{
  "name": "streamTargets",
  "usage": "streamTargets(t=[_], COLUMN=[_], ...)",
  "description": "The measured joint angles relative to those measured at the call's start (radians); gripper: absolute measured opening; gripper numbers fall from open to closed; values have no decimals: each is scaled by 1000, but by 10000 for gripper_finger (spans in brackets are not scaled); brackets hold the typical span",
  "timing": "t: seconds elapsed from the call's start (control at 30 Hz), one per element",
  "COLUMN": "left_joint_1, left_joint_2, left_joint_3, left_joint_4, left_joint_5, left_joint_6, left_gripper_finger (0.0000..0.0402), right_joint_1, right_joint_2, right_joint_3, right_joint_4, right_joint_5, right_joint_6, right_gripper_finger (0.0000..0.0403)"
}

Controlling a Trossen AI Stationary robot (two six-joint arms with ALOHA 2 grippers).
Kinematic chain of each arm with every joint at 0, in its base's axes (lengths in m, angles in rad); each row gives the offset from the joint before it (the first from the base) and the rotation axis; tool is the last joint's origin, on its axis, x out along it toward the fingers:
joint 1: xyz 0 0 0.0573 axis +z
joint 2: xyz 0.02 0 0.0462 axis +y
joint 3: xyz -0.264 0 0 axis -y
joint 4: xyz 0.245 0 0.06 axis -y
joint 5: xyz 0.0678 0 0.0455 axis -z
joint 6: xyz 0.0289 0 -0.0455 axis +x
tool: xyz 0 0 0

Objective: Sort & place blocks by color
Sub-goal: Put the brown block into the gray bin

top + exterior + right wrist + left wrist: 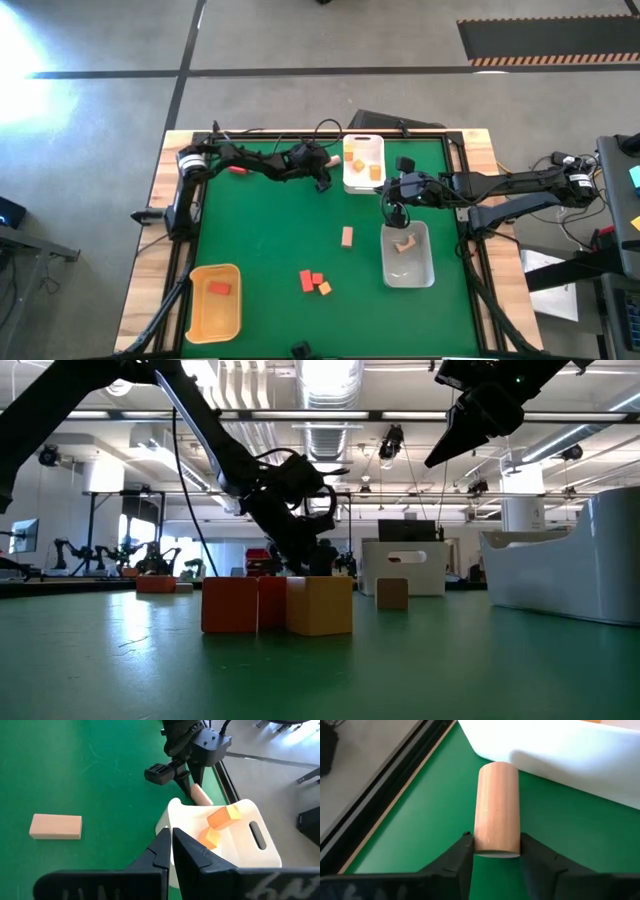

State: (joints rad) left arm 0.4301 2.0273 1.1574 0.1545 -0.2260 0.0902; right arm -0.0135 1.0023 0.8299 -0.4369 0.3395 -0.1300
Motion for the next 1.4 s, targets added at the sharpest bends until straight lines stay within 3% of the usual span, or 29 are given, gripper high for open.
streamTargets(t=[0.23, 0.37, 0.63, 0.83, 0.97, 1.13, 1.4], left_joint_1=[-13, -51, -241, -389, -457, -496, -502], left_joint_2=[-75, -166, -432, -602, -639, -635, -625], left_joint_3=[-3, -11, -163, -353, -462, -538, -548], left_joint_4=[-86, -129, 6, 260, 465, 660, 718], left_joint_5=[2, 3, 6, 7, 10, 15, 16], left_joint_6=[0, 8, 92, 102, 105, 107, 108], left_gripper_finger=[110, 110, 115, 116, 117, 118, 118], right_joint_1=[0, 0, 10, 18, 18, 18, 18], right_joint_2=[2, 2, 2, 16, 47, 100, 242], right_joint_3=[0, -29, -257, -434, -465, -421, -289], right_joint_4=[12, 121, 673, 1234, 1389, 1417, 1414], right_joint_5=[-3, -28, -161, -219, -267, -296, -351], right_joint_6=[46, 63, -30, -83, -90, -51, -54], right_gripper_finger=[9, 9, 9, 9, 20, 78, 219])
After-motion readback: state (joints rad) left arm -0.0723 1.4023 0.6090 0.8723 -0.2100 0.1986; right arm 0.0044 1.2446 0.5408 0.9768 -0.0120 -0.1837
